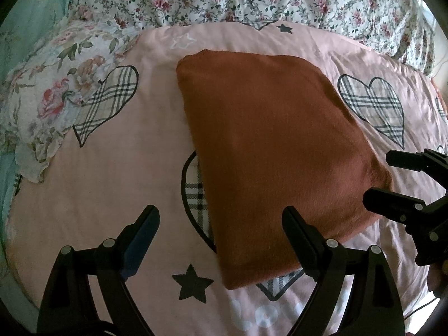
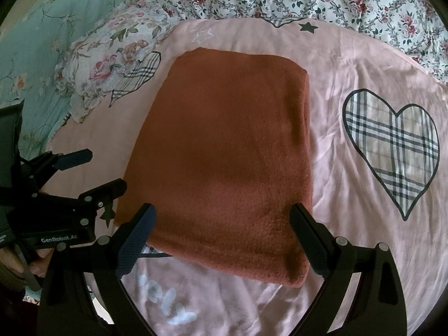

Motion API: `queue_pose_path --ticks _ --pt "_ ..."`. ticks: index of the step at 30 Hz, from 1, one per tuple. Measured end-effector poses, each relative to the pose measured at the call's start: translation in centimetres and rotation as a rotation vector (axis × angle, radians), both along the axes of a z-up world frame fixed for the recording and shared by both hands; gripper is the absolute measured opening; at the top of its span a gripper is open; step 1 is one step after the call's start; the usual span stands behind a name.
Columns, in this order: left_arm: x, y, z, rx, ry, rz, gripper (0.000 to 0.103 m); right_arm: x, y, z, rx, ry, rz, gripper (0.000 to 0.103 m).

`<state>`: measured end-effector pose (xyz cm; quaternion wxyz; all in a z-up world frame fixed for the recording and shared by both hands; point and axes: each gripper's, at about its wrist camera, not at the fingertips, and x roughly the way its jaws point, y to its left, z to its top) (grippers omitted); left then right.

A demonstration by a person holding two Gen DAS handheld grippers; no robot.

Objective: Fold small clothes

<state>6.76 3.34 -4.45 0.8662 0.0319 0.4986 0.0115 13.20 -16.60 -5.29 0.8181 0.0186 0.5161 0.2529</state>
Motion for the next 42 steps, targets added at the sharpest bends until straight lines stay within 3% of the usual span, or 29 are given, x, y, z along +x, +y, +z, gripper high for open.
queue_pose_path --ticks 42 --pt "0.42 0.06 0.45 -0.004 -0.009 0.005 0.091 0.58 0.39 0.63 0.01 0.001 -0.016 0.096"
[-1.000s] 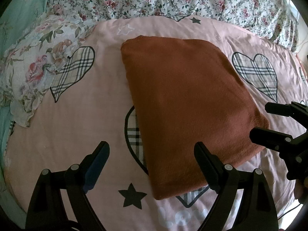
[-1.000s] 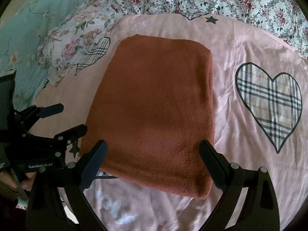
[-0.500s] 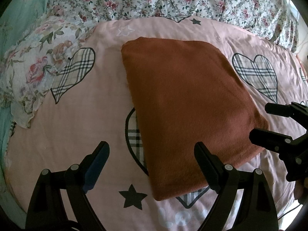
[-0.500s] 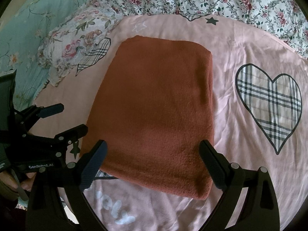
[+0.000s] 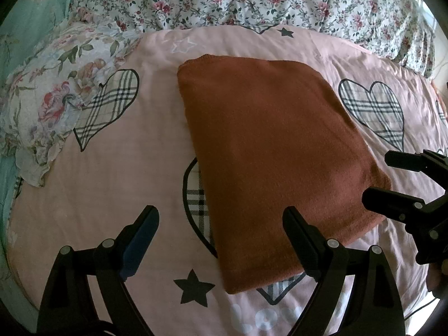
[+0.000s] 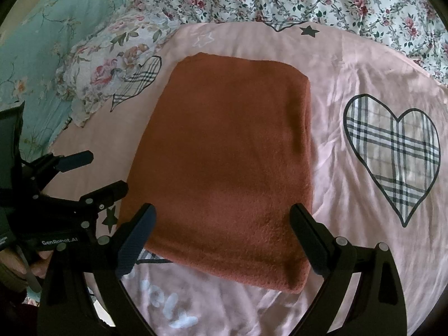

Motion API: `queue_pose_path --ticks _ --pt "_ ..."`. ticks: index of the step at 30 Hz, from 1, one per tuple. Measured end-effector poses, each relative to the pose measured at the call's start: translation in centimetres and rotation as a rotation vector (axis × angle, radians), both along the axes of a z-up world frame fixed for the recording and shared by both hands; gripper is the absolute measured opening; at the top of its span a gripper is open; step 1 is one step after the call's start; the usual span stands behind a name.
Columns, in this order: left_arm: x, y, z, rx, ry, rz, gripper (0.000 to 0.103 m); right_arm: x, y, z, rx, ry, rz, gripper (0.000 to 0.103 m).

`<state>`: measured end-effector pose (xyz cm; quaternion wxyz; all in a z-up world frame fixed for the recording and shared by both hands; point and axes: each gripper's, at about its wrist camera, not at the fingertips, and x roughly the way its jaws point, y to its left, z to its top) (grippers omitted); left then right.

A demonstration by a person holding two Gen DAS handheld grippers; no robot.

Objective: Fold small clothes

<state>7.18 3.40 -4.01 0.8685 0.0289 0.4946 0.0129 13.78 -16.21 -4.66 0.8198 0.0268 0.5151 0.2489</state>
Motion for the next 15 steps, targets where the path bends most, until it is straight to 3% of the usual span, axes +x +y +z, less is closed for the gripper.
queue_pose_path --ticks 15 --pt "0.2 0.08 -0.09 -0.002 0.0 -0.003 0.091 0.13 -0.21 -0.05 0.003 -0.001 0.003 0.096"
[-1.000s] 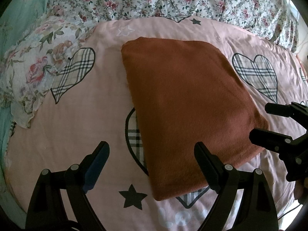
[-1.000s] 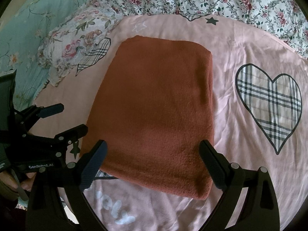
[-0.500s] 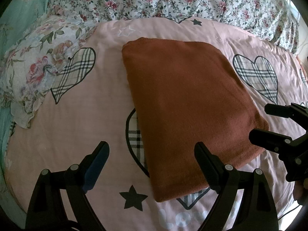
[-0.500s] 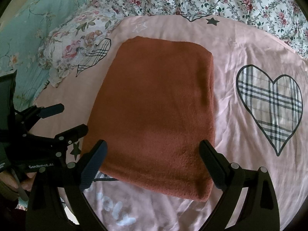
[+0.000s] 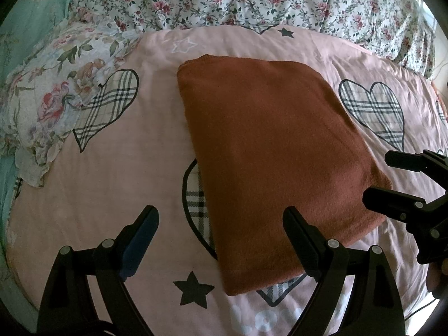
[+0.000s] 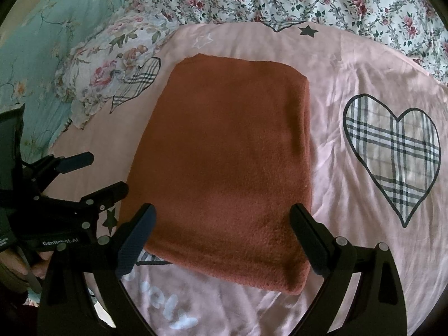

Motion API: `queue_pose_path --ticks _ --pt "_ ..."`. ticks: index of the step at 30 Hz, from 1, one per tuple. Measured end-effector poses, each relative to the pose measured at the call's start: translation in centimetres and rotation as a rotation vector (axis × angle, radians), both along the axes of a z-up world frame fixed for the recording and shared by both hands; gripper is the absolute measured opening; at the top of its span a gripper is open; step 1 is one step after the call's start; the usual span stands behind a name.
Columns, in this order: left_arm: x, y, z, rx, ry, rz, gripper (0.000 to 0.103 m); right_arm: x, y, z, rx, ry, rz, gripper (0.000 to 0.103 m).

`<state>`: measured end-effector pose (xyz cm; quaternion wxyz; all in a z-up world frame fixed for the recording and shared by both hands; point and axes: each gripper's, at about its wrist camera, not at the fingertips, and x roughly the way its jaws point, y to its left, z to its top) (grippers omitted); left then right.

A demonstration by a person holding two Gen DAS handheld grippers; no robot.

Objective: Fold small clothes

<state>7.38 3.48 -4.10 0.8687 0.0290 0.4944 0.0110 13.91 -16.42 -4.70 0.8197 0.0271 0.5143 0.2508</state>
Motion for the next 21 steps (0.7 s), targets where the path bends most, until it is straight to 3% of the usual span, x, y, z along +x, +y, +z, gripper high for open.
queue_pose_path --ticks 21 --pt "0.14 -0.02 0.02 0.001 0.001 -0.001 0.091 0.19 -0.08 0.07 0.005 -0.001 -0.005 0.096"
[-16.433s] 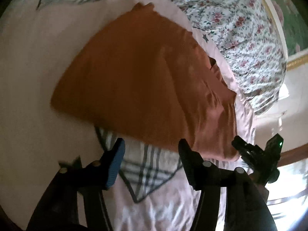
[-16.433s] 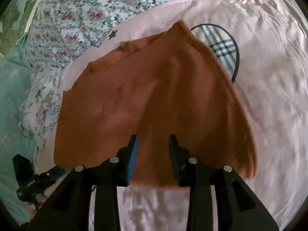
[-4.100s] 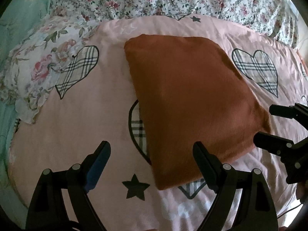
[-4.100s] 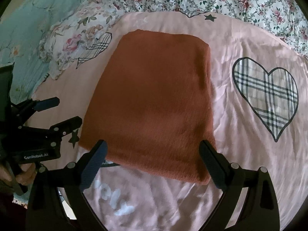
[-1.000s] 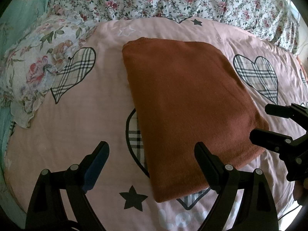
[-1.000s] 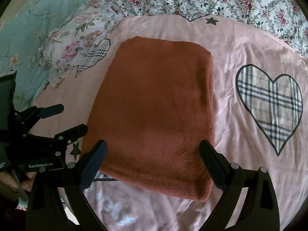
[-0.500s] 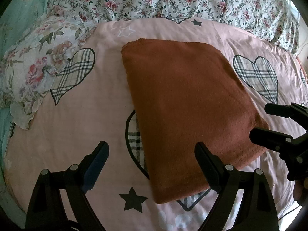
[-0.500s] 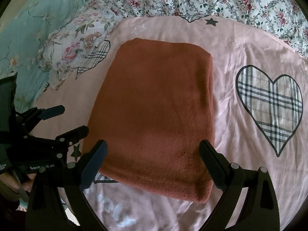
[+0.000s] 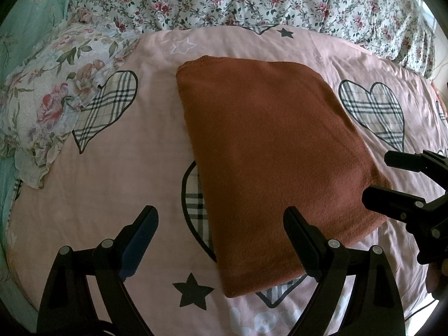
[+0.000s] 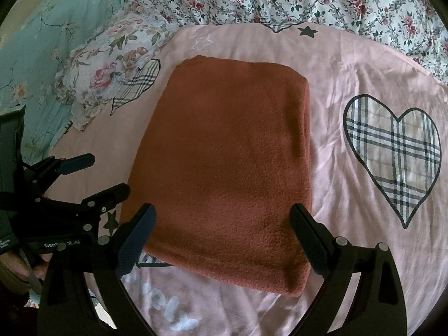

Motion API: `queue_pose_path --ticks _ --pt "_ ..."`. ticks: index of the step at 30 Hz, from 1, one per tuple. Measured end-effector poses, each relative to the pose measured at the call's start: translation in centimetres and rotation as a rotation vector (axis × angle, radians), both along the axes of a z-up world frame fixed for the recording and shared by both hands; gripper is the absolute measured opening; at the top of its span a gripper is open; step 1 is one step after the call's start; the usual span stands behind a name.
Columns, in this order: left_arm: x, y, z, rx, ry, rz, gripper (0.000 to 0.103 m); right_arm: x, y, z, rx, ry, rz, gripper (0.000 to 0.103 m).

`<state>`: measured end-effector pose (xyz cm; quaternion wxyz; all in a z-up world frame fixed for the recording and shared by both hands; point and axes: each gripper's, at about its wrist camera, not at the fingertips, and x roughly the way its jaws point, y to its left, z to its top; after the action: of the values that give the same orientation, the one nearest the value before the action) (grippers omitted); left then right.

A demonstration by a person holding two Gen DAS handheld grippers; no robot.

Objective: Fold small clothes

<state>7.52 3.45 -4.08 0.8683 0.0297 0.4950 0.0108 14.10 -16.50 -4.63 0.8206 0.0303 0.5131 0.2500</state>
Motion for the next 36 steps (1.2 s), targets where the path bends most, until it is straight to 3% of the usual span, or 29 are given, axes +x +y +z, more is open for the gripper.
queue_pose_path --ticks 36 --pt "1.06 -0.71 0.19 0.005 -0.02 -0.008 0.092 0.77 -0.87 -0.31 0.042 0.009 -0.067 0.096"
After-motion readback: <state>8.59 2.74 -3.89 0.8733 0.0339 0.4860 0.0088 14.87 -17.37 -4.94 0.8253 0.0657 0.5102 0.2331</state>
